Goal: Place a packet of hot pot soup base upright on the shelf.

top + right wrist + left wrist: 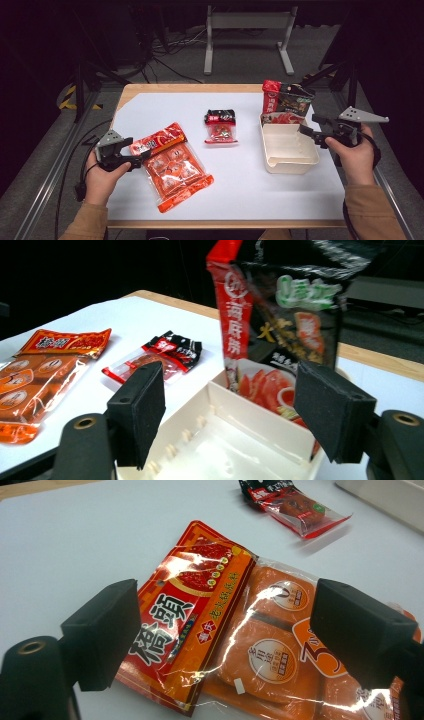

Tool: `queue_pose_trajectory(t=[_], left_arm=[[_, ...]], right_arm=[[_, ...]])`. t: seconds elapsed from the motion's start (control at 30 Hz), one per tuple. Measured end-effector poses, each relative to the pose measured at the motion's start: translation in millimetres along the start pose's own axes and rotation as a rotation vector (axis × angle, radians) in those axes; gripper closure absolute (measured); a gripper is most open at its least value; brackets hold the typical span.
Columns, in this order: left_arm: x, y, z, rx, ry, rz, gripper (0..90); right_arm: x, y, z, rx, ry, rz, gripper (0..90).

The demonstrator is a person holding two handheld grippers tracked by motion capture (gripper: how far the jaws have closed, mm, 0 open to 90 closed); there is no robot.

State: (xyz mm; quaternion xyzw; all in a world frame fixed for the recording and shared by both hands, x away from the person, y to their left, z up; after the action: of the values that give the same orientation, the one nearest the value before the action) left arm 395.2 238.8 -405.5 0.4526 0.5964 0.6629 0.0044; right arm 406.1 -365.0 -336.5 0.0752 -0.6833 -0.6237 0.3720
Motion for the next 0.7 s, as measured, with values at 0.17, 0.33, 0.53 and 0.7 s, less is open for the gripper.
queue_pose_trajectory(t=[0.17, 0.33, 0.53, 0.7], left_arm=[[5.1, -3.1, 4.3, 0.006, -0.031, 0.001, 12.5], [11.2, -6.9, 10.4, 0.015, 0.007, 0.004, 12.5], [17.3, -9.0, 15.8, 0.044, 0.001, -0.005, 15.0], [18.9, -9.9, 20.1, 0.049, 0.012, -0.008, 14.3]], right_arm=[[6.7, -4.8, 22.5, 0.022, -0.038, -0.033, 29.7], [4.8, -2.4, 47.0, 0.043, 0.02, -0.025, 29.0], [-1.3, -6.4, 58.7, 0.042, 0.074, -0.014, 29.0], [-2.1, -8.6, 66.8, 0.045, 0.098, -0.01, 28.3]])
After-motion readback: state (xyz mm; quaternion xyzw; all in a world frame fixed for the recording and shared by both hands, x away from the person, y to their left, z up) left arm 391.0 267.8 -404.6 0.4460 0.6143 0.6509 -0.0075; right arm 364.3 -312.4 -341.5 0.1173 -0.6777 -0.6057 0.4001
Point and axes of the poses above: each handheld gripper's, and its own axes: x roughly backward along the jaws, y roughly out of its top, z roughly to its left, the point moved 2 cm from there along -x, roughly forward along the jaws, and after that the axes turned 4 degrees about z, right-handed, at the moved point
